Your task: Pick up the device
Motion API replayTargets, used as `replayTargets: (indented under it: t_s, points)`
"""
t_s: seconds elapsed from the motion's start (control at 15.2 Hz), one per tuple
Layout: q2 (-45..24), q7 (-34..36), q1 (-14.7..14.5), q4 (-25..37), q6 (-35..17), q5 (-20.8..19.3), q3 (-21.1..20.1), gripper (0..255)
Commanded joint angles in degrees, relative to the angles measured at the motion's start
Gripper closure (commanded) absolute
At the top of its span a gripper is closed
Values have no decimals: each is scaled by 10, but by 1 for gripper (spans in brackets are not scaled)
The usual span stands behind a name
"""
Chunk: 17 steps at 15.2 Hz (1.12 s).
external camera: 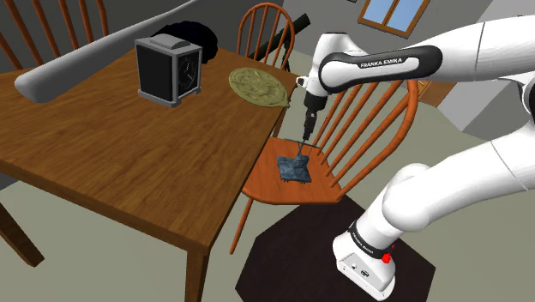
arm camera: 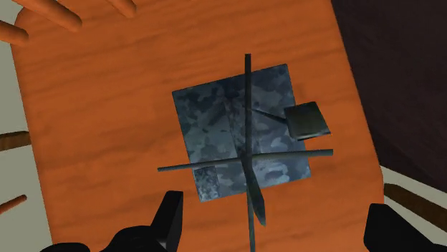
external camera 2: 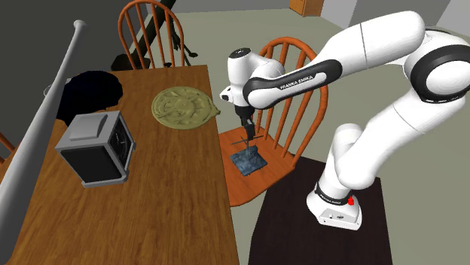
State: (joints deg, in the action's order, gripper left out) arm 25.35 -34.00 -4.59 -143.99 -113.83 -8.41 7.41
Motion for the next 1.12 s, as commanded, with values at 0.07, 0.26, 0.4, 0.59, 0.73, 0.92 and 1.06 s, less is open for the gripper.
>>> replayTargets:
  t_s: [0.07,0.26,0.4,0.59,0.73,0.92,1.06]
  points:
    - [-39,-33,-5,-6,-37,-13,6,0]
    - [-52,-31,-4,-20,-63,-15,8,0]
    - [-61,-29,-4,-28,-81,-16,9,0]
    - [-68,-28,-4,-35,-95,-16,10,0]
    - [-67,-28,-4,-36,-95,-17,10,255]
    - [-67,-28,-4,-36,-95,-17,9,255]
    - [-67,-28,-4,-36,-95,-17,10,255]
